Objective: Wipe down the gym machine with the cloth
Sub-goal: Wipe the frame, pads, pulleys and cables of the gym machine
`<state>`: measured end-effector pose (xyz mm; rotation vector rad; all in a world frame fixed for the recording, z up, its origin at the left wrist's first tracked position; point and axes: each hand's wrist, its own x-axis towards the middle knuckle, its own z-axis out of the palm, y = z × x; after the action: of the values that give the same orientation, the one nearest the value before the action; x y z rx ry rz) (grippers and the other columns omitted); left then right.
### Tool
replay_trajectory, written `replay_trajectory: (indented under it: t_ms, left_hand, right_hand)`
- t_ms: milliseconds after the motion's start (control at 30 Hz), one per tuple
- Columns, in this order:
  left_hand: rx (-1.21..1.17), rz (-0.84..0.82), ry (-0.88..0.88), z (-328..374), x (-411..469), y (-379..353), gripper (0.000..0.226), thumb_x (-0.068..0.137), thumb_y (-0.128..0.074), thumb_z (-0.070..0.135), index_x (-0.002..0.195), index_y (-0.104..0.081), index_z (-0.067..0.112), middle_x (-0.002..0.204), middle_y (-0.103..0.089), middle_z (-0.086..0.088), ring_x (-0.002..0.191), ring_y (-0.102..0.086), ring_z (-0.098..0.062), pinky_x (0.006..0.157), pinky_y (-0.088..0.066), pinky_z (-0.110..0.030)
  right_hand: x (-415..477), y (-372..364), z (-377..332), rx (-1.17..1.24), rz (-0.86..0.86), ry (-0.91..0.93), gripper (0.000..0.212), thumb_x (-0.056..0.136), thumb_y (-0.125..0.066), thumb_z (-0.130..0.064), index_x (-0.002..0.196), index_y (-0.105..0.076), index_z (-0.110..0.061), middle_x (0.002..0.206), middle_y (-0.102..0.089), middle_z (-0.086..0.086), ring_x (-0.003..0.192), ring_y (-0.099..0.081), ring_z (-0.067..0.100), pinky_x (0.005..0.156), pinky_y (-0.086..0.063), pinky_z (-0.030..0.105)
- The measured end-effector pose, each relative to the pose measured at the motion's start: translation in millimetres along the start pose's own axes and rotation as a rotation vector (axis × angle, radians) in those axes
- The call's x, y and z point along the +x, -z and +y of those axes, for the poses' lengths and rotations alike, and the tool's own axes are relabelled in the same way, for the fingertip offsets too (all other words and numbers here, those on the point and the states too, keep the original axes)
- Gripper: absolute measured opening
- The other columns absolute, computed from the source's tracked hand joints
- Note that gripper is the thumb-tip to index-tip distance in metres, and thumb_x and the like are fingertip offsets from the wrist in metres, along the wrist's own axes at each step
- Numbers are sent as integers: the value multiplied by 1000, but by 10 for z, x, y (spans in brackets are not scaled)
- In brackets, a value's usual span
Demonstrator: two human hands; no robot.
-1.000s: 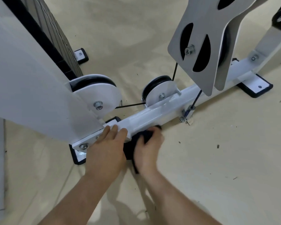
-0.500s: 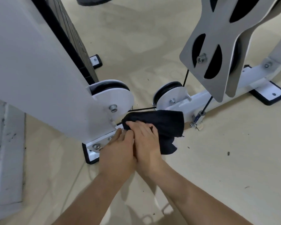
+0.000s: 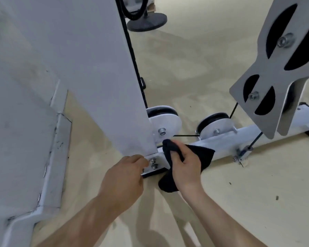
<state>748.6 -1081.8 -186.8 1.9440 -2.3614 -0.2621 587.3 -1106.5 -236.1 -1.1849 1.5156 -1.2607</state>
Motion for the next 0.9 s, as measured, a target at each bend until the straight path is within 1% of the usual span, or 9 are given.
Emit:
replay_trajectory:
  t_ms: [67,133,267,400,500,600,667,800,900]
  left_hand:
    - [-5,52,-9,-79,-64,170,38,77,-52,5,105,-63,28,121,-58,18,111,-53,-12,74,-53,-32]
    - [16,106,-51,-17,-40,318,36,75,-53,4,102,-67,23,120,-61,13,110,-56,-15,68,-55,-34]
    - [120,206,-304,147,-24,628,29,68,-45,9,80,-71,16,88,-67,4,87,-63,-21,54,-51,-28]
    - [372,323,-633,317,113,849,35,81,-33,5,73,-65,14,84,-65,-4,81,-61,-24,74,-50,-34]
    - [506,383,-707,537,382,970,51,91,-19,0,69,-63,12,73,-62,-4,72,-60,-24,78,-53,-34]
    - [644,377,-763,529,542,1018,48,97,-25,1,75,-66,10,80,-65,-9,78,-64,-26,89,-52,-38]
    - [764,313,-744,402,586,1075,38,96,-29,4,95,-66,7,104,-66,-16,99,-62,-32,99,-46,-44]
    - [809,193,-622,397,639,1101,48,93,-19,10,117,-60,1,126,-58,-24,116,-56,-37,107,-38,-45]
    - [784,102,-486,554,783,962,59,90,-21,24,144,-29,3,151,-29,-23,138,-30,-37,116,-19,-46]
  right_hand:
    - [40,21,-437,131,146,206,35,94,-51,-15,118,-63,-38,109,-67,-23,106,-60,-3,92,-47,19]
    - [97,-149,-788,16,44,482,41,93,-49,-18,132,-53,-32,125,-62,-15,117,-55,4,99,-42,18]
    - [412,-243,-920,-681,-144,656,67,90,-46,-38,149,-29,-10,139,-48,-2,132,-40,11,117,-18,39]
    - [756,13,-880,-1223,-305,856,67,90,-25,-44,150,-22,-15,139,-44,-3,121,-45,18,96,-36,34]
    - [1028,37,-945,-1095,-429,924,38,88,-50,-29,125,-40,-24,98,-50,-6,85,-54,18,60,-33,25]
    - [1128,261,-886,-740,-565,909,9,91,-49,-28,99,-46,-25,80,-42,-12,65,-41,8,58,-29,24]
    - [1100,362,-744,-560,-495,757,17,97,-47,-36,102,-53,-20,85,-52,-12,75,-49,7,68,-39,28]
    - [967,389,-463,-193,-414,-3,47,96,-37,-58,85,-66,-22,83,-68,-7,83,-64,12,70,-46,17]
    - [928,164,-203,-110,-322,-340,46,104,-33,-40,113,-63,-5,102,-65,9,103,-56,21,87,-42,23]
